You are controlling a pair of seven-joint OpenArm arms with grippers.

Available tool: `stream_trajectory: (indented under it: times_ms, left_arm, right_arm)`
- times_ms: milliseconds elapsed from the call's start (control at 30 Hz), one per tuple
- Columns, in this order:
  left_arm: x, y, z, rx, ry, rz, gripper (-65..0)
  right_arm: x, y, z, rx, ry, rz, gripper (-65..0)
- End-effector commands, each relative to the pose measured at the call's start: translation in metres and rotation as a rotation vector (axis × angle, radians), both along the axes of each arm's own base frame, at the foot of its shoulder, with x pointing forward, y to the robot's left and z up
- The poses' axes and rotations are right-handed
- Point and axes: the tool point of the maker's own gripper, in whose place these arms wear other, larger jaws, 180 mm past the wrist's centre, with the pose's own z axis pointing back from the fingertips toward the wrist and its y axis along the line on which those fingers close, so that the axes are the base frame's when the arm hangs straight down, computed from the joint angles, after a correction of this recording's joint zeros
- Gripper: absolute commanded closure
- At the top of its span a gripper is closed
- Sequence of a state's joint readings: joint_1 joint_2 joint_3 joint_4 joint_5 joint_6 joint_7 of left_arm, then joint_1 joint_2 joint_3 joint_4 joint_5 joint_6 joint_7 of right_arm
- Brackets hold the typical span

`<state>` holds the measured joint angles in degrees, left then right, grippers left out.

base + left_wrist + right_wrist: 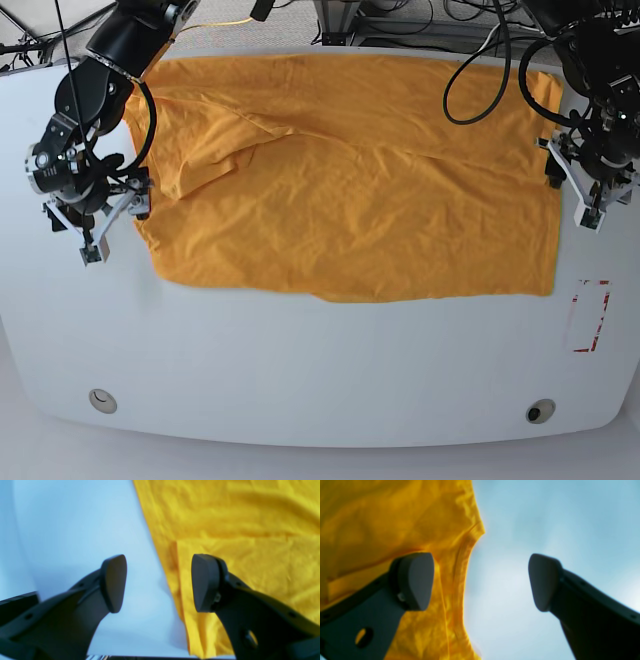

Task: Fold the T-shirt properly
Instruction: 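Move both grippers to the shirt's hem corners and grasp them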

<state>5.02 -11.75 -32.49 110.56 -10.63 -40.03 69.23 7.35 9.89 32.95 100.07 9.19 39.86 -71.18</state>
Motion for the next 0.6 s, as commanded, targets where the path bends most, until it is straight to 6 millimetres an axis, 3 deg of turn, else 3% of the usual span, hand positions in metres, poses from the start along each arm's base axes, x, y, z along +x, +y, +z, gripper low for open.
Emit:
stream_trajectory:
  times_ms: [0, 167, 300, 467, 567]
  left_arm:
    - [0.018, 0.004, 0.012, 0.048, -0.031, -0.006, -37.9]
    - [0.039, 0.005, 0.000, 0.058, 0.015, -0.001, -37.9]
    - [0.064, -0.009, -0.012, -0.042, -0.005, 0.005, -37.9]
    - [0.083, -0.017, -0.025, -0.123, -0.046, -0.014, -37.9]
    - [0.101, -0.019, -0.020, -0.163, -0.106, -0.022, -37.9]
  right_arm:
    - [0.034, 0.003, 0.015, 0.014, -0.053, 0.020, -56.8]
    - [0.074, 0.011, 0.011, 0.088, -0.042, 0.029, -56.8]
    - [0.107, 0.019, 0.008, 0.164, -0.073, 0.032, -56.8]
    - [0.130, 0.026, -0.001, 0.205, -0.064, 0.035, -56.8]
    - [0.142, 0.031, -0.005, 0.233, -0.087, 0.039, -56.8]
